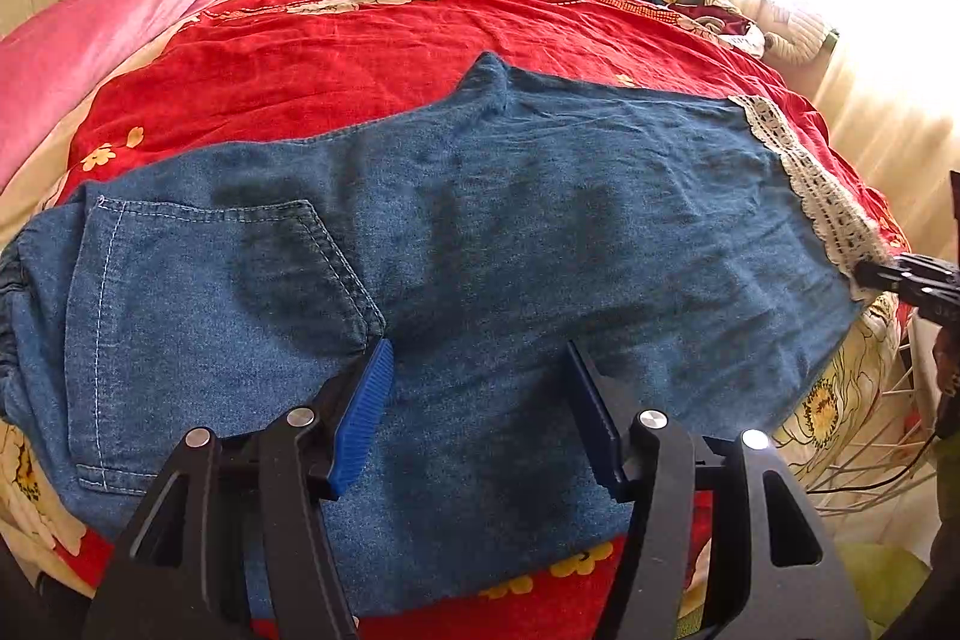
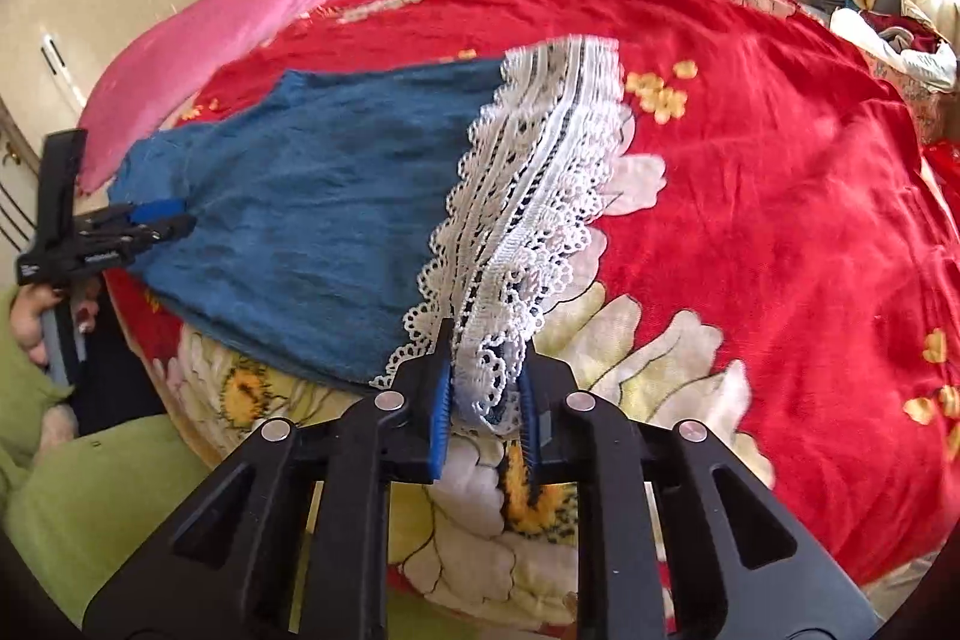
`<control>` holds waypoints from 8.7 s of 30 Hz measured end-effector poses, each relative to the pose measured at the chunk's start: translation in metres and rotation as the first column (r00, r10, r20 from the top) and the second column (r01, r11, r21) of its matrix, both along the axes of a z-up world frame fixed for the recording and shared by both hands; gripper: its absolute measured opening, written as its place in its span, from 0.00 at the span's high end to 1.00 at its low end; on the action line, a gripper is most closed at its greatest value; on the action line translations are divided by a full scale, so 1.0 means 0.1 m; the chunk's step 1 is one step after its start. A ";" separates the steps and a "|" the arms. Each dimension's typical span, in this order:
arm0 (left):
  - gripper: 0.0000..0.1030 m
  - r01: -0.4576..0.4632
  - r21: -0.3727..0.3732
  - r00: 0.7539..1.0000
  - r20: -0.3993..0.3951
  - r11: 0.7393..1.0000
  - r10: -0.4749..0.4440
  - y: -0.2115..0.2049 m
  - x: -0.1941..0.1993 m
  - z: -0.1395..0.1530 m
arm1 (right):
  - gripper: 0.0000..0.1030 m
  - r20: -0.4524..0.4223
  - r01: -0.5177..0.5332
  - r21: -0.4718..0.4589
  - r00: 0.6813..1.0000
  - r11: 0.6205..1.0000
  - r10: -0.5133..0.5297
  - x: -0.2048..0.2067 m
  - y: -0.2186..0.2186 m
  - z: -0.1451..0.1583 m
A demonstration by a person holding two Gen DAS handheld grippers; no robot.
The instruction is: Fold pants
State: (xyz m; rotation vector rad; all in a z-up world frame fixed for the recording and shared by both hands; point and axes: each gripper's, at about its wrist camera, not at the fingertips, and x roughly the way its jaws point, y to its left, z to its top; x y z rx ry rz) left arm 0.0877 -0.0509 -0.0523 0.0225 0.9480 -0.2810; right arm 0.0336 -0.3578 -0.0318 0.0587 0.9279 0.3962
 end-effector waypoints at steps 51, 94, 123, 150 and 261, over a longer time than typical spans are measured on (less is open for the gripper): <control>0.15 -0.002 -0.072 0.995 0.097 0.997 0.009 0.21 0.41 0.44 | 0.29 0.111 -0.069 -0.061 0.991 0.996 0.075 0.25 0.62 0.24; 0.08 0.211 0.089 0.957 0.182 0.973 -0.224 -1.22 0.46 1.01 | 0.14 0.143 0.139 0.005 0.980 0.990 -0.138 -0.20 -0.09 0.40; 0.09 0.437 -0.023 0.899 -0.028 0.899 -0.437 -2.15 1.61 0.05 | 0.14 -0.009 0.235 0.126 0.972 0.964 -0.236 0.09 0.02 -0.20; 0.87 0.382 -0.322 0.924 0.119 0.866 -0.363 -1.44 1.29 0.46 | 0.84 0.189 -0.031 0.186 0.982 0.982 -0.005 0.10 0.70 0.37; 0.18 -0.102 -0.189 0.995 0.001 0.977 0.104 0.58 -0.48 0.34 | 0.15 0.141 -0.156 -0.033 0.977 0.987 0.159 0.22 1.33 0.33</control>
